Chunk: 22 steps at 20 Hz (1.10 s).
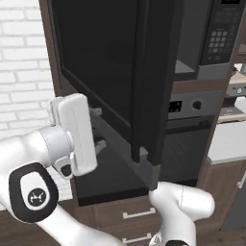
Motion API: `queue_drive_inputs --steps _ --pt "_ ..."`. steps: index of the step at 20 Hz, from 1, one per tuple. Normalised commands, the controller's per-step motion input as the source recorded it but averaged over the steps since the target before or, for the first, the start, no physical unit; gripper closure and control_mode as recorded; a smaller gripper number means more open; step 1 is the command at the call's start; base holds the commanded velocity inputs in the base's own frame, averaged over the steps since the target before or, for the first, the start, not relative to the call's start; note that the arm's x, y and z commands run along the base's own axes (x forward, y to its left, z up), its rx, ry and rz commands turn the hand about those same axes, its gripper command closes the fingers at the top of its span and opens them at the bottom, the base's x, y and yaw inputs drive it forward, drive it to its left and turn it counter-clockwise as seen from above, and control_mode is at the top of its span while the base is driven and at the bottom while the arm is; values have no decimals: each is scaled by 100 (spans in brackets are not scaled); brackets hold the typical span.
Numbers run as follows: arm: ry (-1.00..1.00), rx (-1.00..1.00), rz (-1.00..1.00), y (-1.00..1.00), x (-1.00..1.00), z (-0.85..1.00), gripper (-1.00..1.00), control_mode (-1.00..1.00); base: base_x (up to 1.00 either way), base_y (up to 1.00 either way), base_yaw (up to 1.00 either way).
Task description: Pick the eggplant from the sink and place it in the bowl. Then pick the bowl and place it in the microwave. Then close the microwave door and press the start button.
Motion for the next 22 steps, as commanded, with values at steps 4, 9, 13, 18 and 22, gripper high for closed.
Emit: queue_drive_inputs --steps 4,9,13,18,22 --pt "-4 24 8 -100 -18 11 -100 -100 0 0 0" --pt "-1 18 10 -96 -4 18 -100 -100 0 0 0" --pt "0 3 12 -73 0 25 -100 -100 0 0 0" --pt "-1 7 19 -60 13 13 -100 -100 0 0 0" --pt "-1 7 26 -34 40 10 -100 -100 0 0 0"
